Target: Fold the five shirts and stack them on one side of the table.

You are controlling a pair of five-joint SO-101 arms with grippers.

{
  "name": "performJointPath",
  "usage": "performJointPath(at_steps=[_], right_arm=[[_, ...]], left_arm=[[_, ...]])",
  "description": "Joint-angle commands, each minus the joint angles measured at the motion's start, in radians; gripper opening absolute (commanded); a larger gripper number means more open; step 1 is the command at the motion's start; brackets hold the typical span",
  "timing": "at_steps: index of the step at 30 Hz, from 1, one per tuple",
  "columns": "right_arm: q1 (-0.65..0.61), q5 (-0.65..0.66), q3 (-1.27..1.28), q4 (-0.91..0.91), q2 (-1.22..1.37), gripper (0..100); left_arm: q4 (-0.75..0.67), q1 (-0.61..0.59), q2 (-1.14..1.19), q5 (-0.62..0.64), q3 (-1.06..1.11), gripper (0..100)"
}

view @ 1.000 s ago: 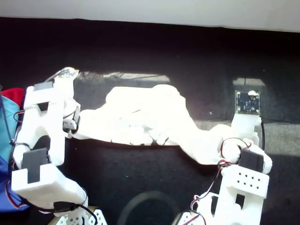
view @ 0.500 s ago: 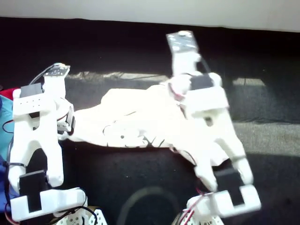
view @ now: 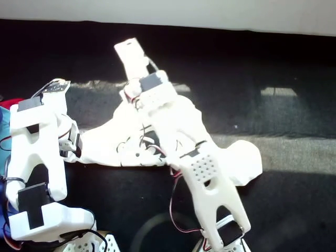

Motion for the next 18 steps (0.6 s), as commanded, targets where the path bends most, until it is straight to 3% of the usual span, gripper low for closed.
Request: performJointPath(at_steps=[1,5,7,9,18], right_arm=[[-0.007,-0.008,-0.173,0.007,0.125,33.2],[-0.002,-0.008,-0.232,0.064,0.213,31.2],[0.001,-0.008,-0.251,0.120,0.216,19.5],[0.012,-0.008,-0.291,0.170,0.214,0.5],[0.097,-0.006,-0.667,0.384,0.214,0.5]], left_arm=[[-0.006,-0.010,-0.007,0.009,-0.002,13],[-0.006,-0.010,-0.012,0.009,-0.002,13],[-0.006,-0.010,-0.012,0.009,-0.002,13],[-0.006,-0.010,-0.012,0.009,-0.002,13],[-0.012,-0.005,-0.004,0.009,-0.007,13]])
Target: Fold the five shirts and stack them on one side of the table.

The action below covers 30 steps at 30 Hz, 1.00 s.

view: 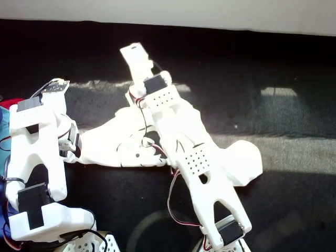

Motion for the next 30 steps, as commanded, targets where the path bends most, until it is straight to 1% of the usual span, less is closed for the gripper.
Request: performJointPath(at_steps=[1,4,7,9,11,18,21,24,27,29,30], right_arm=[[0.053,0.000,-0.189,0.085,-0.015,0.5],[0.077,0.074,-0.205,0.154,-0.051,0.5],[0.119,0.086,-0.203,0.202,-0.117,0.5],[0.153,0.086,-0.203,0.208,-0.188,0.5],[0.194,0.087,-0.203,0.209,-0.275,0.5],[0.317,0.089,-0.182,0.216,-0.575,0.5],[0.352,0.089,-0.061,0.216,-0.677,0.5],[0.364,0.089,0.165,0.216,-0.785,0.5],[0.381,0.089,0.398,0.209,-0.877,0.5],[0.400,0.091,0.529,0.208,-0.888,0.5],[0.420,0.091,0.587,0.206,-0.880,0.5]], left_arm=[[-0.008,-0.004,-0.004,0.009,-0.008,13],[-0.008,-0.002,-0.007,0.009,-0.012,13],[-0.002,-0.002,-0.013,0.011,-0.041,14],[0.005,-0.004,-0.013,0.040,-0.094,14],[0.060,-0.002,-0.013,0.069,-0.177,14],[0.319,0.021,-0.002,0.072,-0.533,14],[0.356,0.050,-0.002,0.072,-0.618,14],[0.331,0.096,0.019,0.074,-0.624,14],[0.298,0.150,0.143,0.091,-0.642,21],[0.282,0.183,0.266,0.141,-0.691,25],[0.282,0.206,0.332,0.158,-0.727,25]])
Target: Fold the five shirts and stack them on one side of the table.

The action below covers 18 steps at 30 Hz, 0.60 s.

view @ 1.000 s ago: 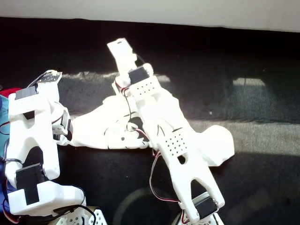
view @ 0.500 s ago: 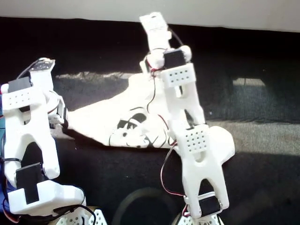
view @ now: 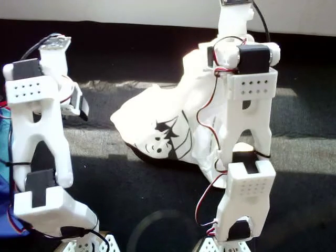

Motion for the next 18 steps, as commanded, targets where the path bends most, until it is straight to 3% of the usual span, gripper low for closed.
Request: performJointPath(at_steps=[1,6,11,18], right_arm=[[0.062,0.009,0.225,-0.012,-0.045,0.5],[0.199,0.018,0.348,-0.145,-0.019,0.5],[0.226,0.078,0.355,-0.131,-0.019,0.5],[0.223,0.078,0.355,-0.108,-0.021,0.5]], left_arm=[[-0.011,0.087,0.194,0.058,-0.134,25],[-0.006,0.223,0.458,0.118,-0.395,25],[-0.014,0.358,0.627,0.132,-0.581,25],[-0.014,0.355,0.846,0.127,-0.723,22]])
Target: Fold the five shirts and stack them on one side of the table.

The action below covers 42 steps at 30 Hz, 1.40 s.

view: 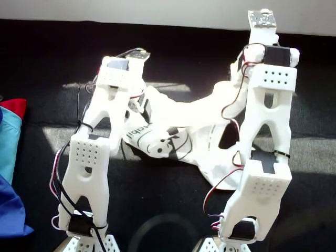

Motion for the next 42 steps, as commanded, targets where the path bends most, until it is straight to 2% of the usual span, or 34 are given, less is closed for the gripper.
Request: performJointPath(at_steps=[1,4,10,14,19,26,29,32,36,39,42], right_arm=[[0.010,0.009,-0.001,0.036,-0.024,0.5],[0.010,0.009,-0.007,0.091,-0.027,0.5],[-0.010,0.011,0.001,0.130,-0.102,0.5],[-0.012,0.012,0.036,0.133,-0.211,0.5],[-0.013,0.012,0.335,0.087,-0.340,0.5],[-0.058,0.025,0.926,-0.229,-0.653,0.5],[-0.090,0.043,1.139,-0.361,-0.783,0.5],[-0.093,0.044,1.247,-0.415,-0.862,0.5],[-0.087,0.044,1.270,-0.414,-0.878,0.5],[-0.087,0.044,1.271,-0.414,-0.878,0.5],[-0.088,0.040,1.271,-0.414,-0.878,0.5]], left_arm=[[0.049,-0.010,0.048,0.000,-0.090,18],[0.140,-0.013,0.062,0.000,-0.131,2],[0.193,-0.030,-0.025,0.002,-0.061,1],[0.193,-0.044,-0.205,0.000,0.213,1],[0.176,-0.094,-0.492,-0.003,0.634,1],[0.026,-0.145,-0.837,-0.129,1.078,2],[-0.012,-0.147,-0.917,-0.192,1.181,11],[-0.009,-0.194,-0.964,-0.245,1.190,20],[-0.005,-0.289,-1.006,-0.299,1.082,19],[-0.003,-0.303,-1.001,-0.284,0.949,19],[-0.051,-0.275,-0.932,-0.196,0.875,19]])
